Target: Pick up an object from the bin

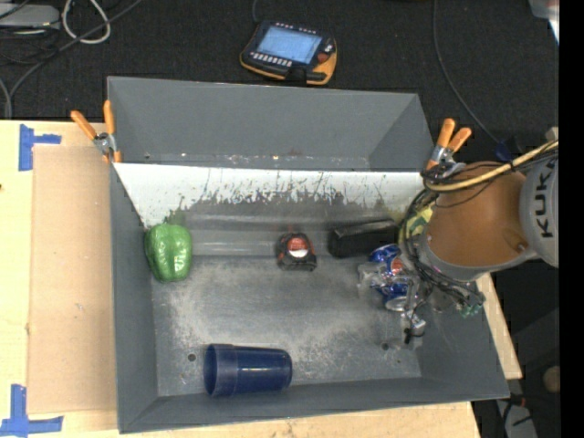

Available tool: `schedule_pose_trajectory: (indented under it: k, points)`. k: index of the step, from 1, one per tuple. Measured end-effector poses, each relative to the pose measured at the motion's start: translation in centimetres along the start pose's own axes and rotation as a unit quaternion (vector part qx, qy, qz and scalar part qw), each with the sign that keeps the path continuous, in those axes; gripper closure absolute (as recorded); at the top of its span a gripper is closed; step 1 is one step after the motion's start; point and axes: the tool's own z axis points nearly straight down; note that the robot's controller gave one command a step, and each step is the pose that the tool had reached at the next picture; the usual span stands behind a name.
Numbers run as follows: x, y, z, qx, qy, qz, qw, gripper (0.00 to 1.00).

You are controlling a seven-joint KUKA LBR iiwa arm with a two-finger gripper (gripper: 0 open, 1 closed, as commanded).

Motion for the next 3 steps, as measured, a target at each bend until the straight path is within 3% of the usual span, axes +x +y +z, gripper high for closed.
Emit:
schedule_pose_trajectory:
  k: [1,2,3]
  points:
    - [-5.2,-6.5,-3.5,0.0,-0.0013,-0.066,0.9978,0.0]
    - [-4.0,-7.4,-4.8,-0.004,0.0026,-0.048,0.9988,1.0]
    - [-4.0,-7.4,-4.8,-0.004,0.0026,-0.047,0.9989,1.0]
